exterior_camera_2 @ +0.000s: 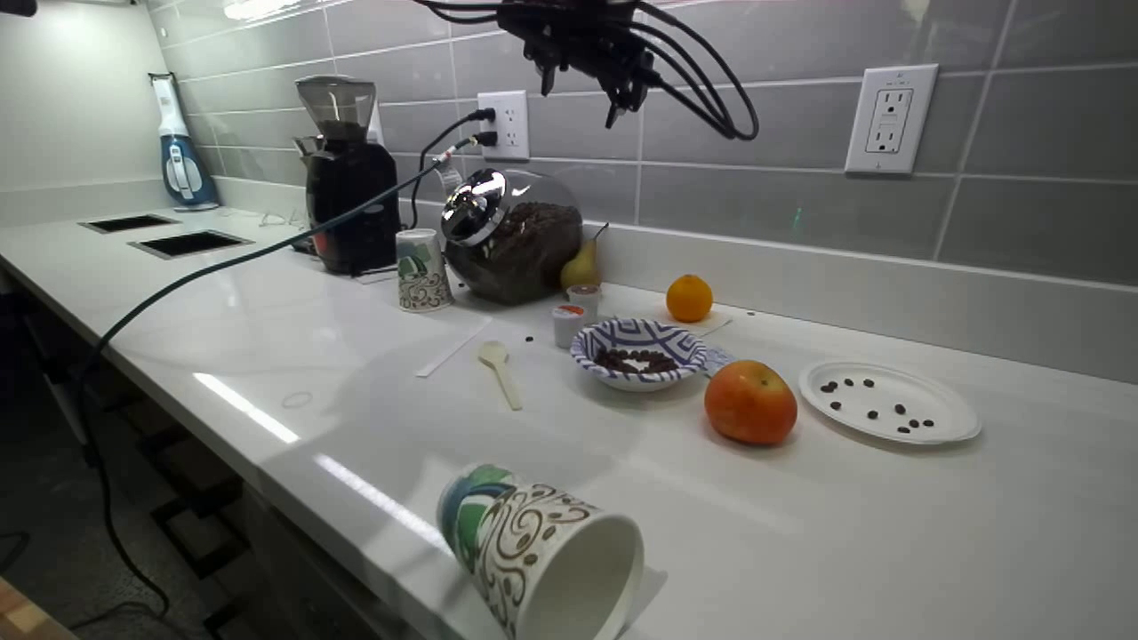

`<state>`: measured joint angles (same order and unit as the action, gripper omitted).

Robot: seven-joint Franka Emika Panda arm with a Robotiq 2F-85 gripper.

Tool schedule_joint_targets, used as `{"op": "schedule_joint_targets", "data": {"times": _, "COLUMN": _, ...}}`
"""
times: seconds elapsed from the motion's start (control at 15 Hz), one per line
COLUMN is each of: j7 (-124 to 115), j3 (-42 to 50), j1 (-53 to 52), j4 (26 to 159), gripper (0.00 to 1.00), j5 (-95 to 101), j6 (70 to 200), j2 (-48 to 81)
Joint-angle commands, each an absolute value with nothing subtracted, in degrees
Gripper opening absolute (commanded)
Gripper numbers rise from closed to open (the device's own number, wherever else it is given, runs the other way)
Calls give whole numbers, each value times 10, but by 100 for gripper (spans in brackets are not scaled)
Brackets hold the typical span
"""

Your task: Move the pear forward

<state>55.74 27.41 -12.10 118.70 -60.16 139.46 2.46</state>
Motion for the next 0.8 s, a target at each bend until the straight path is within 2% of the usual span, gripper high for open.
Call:
{"op": "schedule_joint_targets", "data": {"times": 0.0, "j7": 578, "j3": 179, "j1": -11, "j4": 1097, "gripper": 100, "j5": -662, "j6": 1344, "j2": 126}}
{"op": "schedule_joint_targets", "data": {"times": 0.13, "j7": 543, "j3": 141, "j1": 23, "j4": 1067, "gripper": 100, "j5": -651, "j6": 1353, "j2": 164}}
{"op": "schedule_joint_targets", "data": {"times": 0.2, "j7": 557, "j3": 130, "j1": 31, "j4": 1119, "gripper": 100, "j5": -628, "j6": 1368, "j2": 114}}
{"op": "schedule_joint_targets", "data": {"times": 0.27, "j7": 555, "j3": 118, "j1": 42, "j4": 1110, "gripper": 100, "j5": -627, "j6": 1370, "j2": 128}}
{"op": "schedule_joint_targets", "data": {"times": 0.73, "j7": 541, "j3": 104, "j1": 54, "j4": 1104, "gripper": 100, "j5": -633, "j6": 1363, "j2": 133}}
